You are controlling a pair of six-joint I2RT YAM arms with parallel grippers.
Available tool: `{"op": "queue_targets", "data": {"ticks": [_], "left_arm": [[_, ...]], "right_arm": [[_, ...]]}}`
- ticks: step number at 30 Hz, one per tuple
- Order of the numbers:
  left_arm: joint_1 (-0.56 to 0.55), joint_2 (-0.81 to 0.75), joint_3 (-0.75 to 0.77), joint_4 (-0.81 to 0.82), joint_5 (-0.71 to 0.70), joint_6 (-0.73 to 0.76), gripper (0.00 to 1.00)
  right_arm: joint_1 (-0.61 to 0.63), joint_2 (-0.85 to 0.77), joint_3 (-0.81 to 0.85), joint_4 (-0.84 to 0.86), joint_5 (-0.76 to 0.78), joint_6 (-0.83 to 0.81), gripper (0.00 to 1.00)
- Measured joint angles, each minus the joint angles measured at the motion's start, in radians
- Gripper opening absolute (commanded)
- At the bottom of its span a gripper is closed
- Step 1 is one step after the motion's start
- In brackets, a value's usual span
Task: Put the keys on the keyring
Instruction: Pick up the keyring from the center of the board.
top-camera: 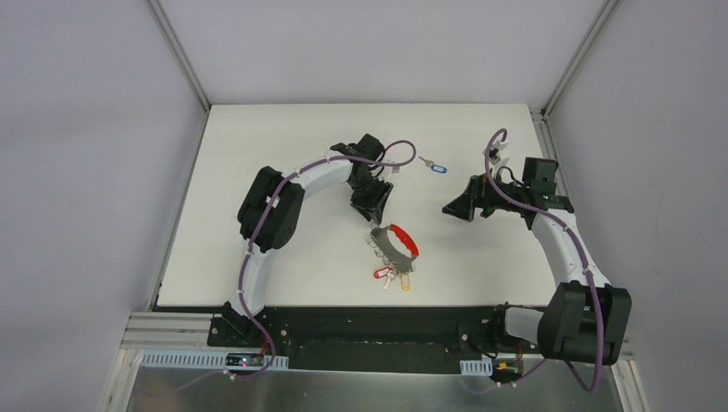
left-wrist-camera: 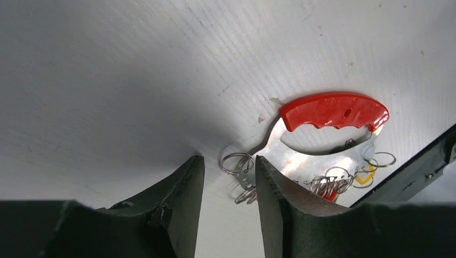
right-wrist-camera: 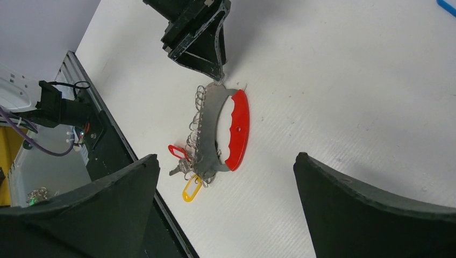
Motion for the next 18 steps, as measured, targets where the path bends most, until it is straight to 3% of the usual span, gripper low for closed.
{"op": "queue_targets", "data": {"ticks": [18], "left_arm": [[-0.054,-0.059,-0.101,0.082,-0.043,-0.041,0.37]], "right_arm": [[-0.013,0.036,0.000,-0.023,-0.018,-0.012,1.00]]}}
